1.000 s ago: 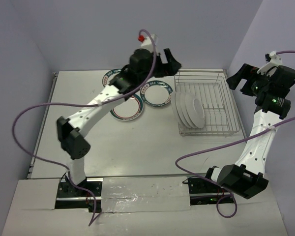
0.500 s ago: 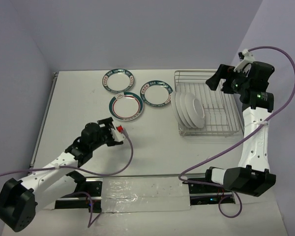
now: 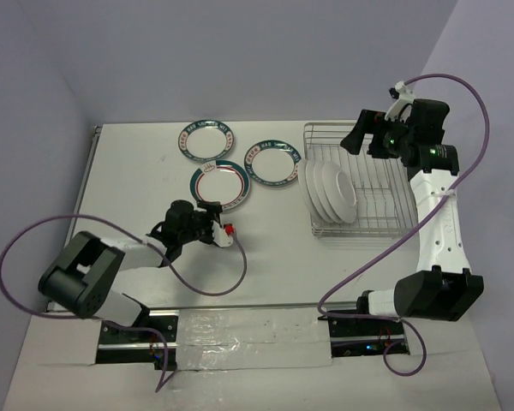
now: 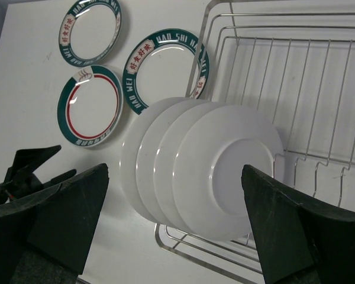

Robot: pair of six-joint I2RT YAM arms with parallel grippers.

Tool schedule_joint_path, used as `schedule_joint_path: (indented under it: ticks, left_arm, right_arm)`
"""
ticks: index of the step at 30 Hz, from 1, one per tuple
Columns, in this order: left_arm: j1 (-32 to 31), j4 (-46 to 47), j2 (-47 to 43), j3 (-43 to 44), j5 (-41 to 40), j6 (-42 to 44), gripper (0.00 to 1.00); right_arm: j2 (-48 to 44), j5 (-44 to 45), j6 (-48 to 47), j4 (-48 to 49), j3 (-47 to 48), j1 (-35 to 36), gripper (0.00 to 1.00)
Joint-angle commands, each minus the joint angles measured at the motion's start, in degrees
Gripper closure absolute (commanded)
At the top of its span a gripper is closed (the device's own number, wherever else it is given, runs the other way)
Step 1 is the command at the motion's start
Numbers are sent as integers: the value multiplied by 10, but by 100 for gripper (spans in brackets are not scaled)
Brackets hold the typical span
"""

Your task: Load the plates into the dish rack

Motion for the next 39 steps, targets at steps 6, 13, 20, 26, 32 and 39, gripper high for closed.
schedule_joint_path:
  ticks: [6,13,20,26,32,39]
  left_arm:
    - [19,70,124,101,56,42,24]
    - [26,11,179,158,68,30,32]
    - [27,-12,199,164,72,46,45]
    - [26,-8,200,162,64,49,67]
    - [26,-45,157,146,69,51,95]
    - [26,-49,154,136,43,55,100]
  right_arm:
    - [11,-2,-4,-3,42,5,0]
    - [18,-5,-5,-6,50,15,0]
    - [25,-4,-5,-9,61,25,0]
    - [23,3,-7,-10,62,32,0]
    - [22,5,-7,-9,61,33,0]
    - [25,2,-6,-7,66,36,0]
